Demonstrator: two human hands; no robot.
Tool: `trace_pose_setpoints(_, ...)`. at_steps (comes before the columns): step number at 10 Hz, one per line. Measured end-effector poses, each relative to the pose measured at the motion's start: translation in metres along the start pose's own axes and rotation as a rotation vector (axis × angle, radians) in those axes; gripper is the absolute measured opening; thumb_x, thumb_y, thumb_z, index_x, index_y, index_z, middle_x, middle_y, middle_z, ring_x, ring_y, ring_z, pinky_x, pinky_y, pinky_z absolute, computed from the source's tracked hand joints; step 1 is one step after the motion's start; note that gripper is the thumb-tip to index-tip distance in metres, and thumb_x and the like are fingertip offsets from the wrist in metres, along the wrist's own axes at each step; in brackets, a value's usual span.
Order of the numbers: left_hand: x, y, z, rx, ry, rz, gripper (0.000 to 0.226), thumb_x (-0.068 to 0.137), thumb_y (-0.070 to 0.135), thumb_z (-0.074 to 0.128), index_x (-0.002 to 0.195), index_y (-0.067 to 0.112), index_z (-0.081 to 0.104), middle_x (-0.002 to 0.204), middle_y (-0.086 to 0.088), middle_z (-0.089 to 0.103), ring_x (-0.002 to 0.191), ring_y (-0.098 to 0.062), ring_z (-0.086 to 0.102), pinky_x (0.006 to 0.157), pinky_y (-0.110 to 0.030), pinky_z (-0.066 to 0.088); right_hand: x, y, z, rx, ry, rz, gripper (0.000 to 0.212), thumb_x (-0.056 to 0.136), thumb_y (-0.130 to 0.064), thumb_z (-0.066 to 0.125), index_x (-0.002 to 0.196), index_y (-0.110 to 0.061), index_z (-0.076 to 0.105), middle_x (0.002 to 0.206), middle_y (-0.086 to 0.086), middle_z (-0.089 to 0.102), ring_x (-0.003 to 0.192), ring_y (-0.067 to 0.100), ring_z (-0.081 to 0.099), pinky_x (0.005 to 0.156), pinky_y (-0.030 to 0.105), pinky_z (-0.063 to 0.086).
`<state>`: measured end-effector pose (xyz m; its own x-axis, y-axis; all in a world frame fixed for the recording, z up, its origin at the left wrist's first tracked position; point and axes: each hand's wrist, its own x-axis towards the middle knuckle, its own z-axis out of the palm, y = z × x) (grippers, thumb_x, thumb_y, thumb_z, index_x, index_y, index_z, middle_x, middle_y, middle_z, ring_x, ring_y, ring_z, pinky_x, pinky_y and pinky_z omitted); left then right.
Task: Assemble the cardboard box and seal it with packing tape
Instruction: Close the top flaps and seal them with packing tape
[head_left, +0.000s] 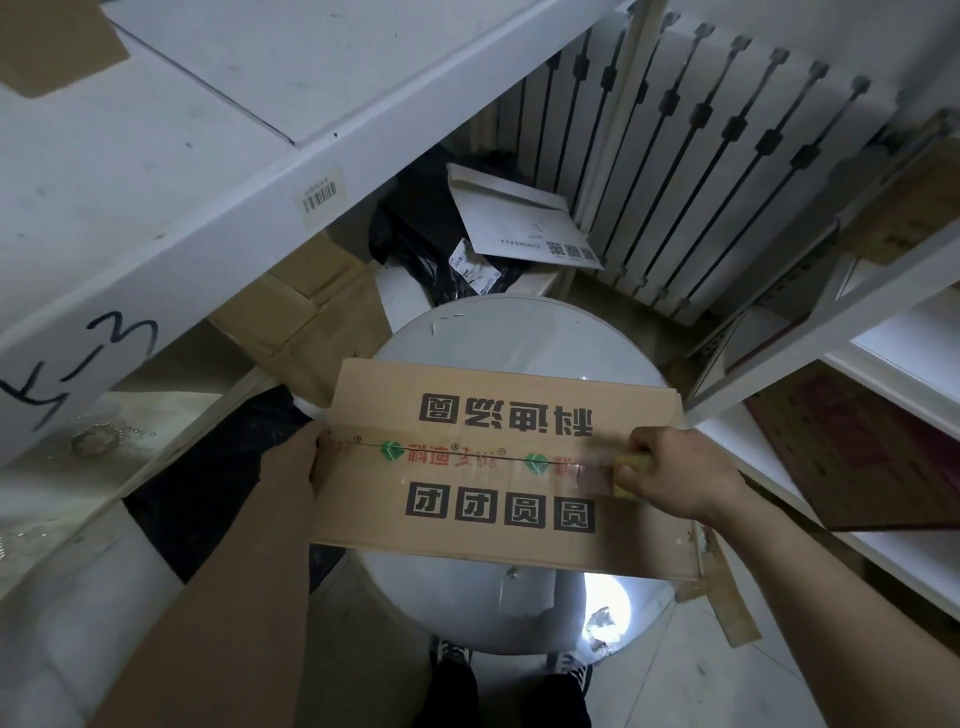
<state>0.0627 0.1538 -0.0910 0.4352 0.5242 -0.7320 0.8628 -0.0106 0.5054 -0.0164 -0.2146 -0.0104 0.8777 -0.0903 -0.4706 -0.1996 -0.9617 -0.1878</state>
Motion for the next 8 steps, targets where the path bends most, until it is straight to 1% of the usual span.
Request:
trace_pose_setpoints(1, 0.006, -0.004, 0.006, -0.013, -0.053, -0.017, 0.054, 0.089, 0.03, 0.064, 0.129, -0.003, 0.051, 0.129, -0.014, 0.055, 0.119, -0.034, 0.051, 0.1, -0.041, 0.043, -0.001, 0.003, 0.002, 0.01, 0.004, -0.007, 0.015, 0.085, -0.04, 0.057, 0.082, -0.027, 0.05, 0.082, 0.0, 0.054, 0.079, 0.021, 0.053, 0.057, 0.028, 0.036)
trace_pose_setpoints(2, 0.014, -0.006, 0.014, 0.024, -0.118, -0.001, 0.047, 0.095, 0.027, 0.059, 0.13, -0.004, 0.053, 0.132, -0.019, 0.054, 0.123, -0.035, 0.049, 0.106, -0.042, 0.04, 0.0, 0.008, 0.005, 0.05, 0.003, -0.001, 0.014, 0.084, -0.04, 0.058, 0.084, -0.026, 0.054, 0.084, 0.0, 0.056, 0.082, 0.021, 0.055, 0.063, 0.03, 0.041)
trace_pose_setpoints(3, 0.009, -0.011, 0.018, 0.245, 0.01, 0.127, 0.036, 0.103, 0.023, 0.044, 0.098, -0.008, 0.062, 0.092, -0.02, 0.058, 0.103, -0.037, 0.055, 0.085, -0.037, 0.044, 0.001, 0.01, 0.005, 0.092, 0.016, -0.003, 0.013, 0.085, -0.037, 0.06, 0.085, -0.025, 0.056, 0.084, 0.001, 0.056, 0.083, 0.021, 0.053, 0.061, 0.029, 0.039)
trace_pose_setpoints(4, -0.011, -0.021, 0.025, 0.298, 0.463, 0.376, 0.024, 0.1, 0.017, 0.044, 0.098, -0.001, 0.06, 0.102, -0.021, 0.058, 0.104, -0.036, 0.052, 0.082, -0.037, 0.042, 0.0, 0.013, 0.003, 0.124, 0.027, -0.018, 0.014, 0.085, -0.035, 0.06, 0.084, -0.023, 0.054, 0.083, 0.001, 0.054, 0.081, 0.02, 0.051, 0.054, 0.023, 0.032)
trace_pose_setpoints(5, -0.062, -0.023, 0.047, 0.352, 0.495, 0.927, 0.026, 0.097, 0.018, 0.044, 0.119, 0.009, 0.056, 0.123, -0.014, 0.053, 0.11, -0.024, 0.046, 0.088, -0.039, 0.042, -0.001, 0.021, 0.003, 0.148, 0.023, -0.04, 0.018, 0.085, -0.041, 0.06, 0.075, -0.029, 0.05, 0.082, 0.001, 0.057, 0.077, 0.018, 0.052, 0.053, 0.024, 0.031)
trace_pose_setpoints(6, -0.113, -0.041, 0.088, 0.861, -0.037, 1.359, 0.052, 0.102, 0.037, 0.033, 0.148, 0.014, 0.032, 0.155, -0.005, 0.032, 0.142, -0.022, 0.027, 0.118, -0.042, 0.023, -0.005, 0.029, 0.002, 0.187, 0.042, -0.031, 0.027, 0.082, -0.055, 0.058, 0.073, -0.03, 0.053, 0.08, -0.002, 0.058, 0.076, 0.017, 0.055, 0.057, 0.027, 0.037)
trace_pose_setpoints(7, -0.136, -0.057, 0.124, 1.22, -0.324, 1.498, 0.075, 0.099, 0.058, 0.017, 0.153, 0.016, -0.015, 0.159, 0.0, -0.024, 0.146, -0.017, -0.022, 0.12, -0.037, -0.01, -0.01, 0.038, 0.001, 0.233, 0.072, -0.01, 0.036, 0.081, -0.06, 0.059, 0.075, -0.025, 0.059, 0.076, -0.003, 0.059, 0.075, 0.017, 0.056, 0.06, 0.03, 0.04)
trace_pose_setpoints(8, -0.141, -0.062, 0.154, 1.331, -0.404, 1.489, 0.091, 0.092, 0.069, 0.019, 0.148, 0.014, -0.026, 0.155, -0.001, -0.035, 0.142, -0.016, -0.033, 0.12, -0.037, -0.012, -0.013, 0.047, 0.0, 0.342, 0.071, -0.006, 0.035, 0.082, -0.055, 0.063, 0.068, -0.024, 0.056, 0.069, -0.005, 0.056, 0.069, 0.014, 0.053, 0.059, 0.03, 0.037)
